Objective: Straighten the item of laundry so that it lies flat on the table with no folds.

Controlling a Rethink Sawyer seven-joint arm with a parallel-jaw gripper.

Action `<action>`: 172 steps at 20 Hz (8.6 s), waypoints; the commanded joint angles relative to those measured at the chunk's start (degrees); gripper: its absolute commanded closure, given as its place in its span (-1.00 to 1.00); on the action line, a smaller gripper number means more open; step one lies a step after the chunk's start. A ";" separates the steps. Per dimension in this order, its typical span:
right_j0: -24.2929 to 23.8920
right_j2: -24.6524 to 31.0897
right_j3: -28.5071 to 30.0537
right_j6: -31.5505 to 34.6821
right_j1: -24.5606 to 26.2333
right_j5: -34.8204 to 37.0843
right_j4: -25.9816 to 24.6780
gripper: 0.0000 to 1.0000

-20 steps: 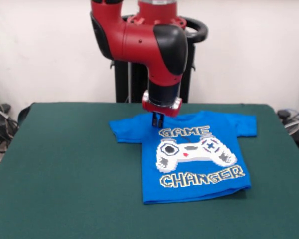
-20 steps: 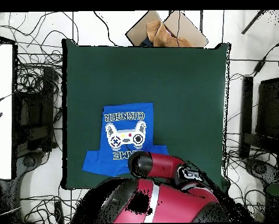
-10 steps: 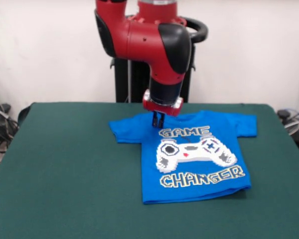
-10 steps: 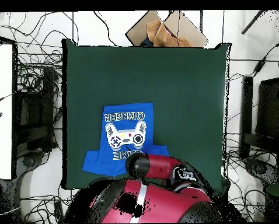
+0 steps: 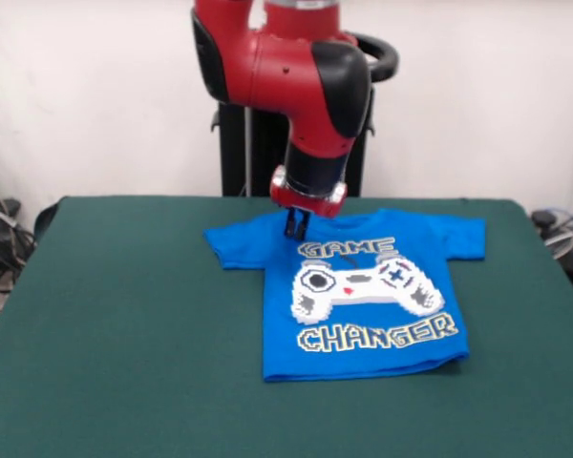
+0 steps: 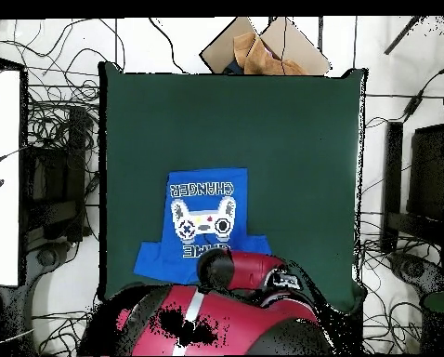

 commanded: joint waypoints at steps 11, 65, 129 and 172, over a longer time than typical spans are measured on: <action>0.23 -3.85 2.88 11.29 8.06 1.56 4.55 1.00; -0.63 -4.55 5.56 5.68 -6.58 7.72 3.45 1.00; 1.12 7.61 -11.59 7.13 -0.66 -1.90 3.69 1.00; 5.32 2.71 -15.05 10.06 7.19 -30.30 6.58 1.00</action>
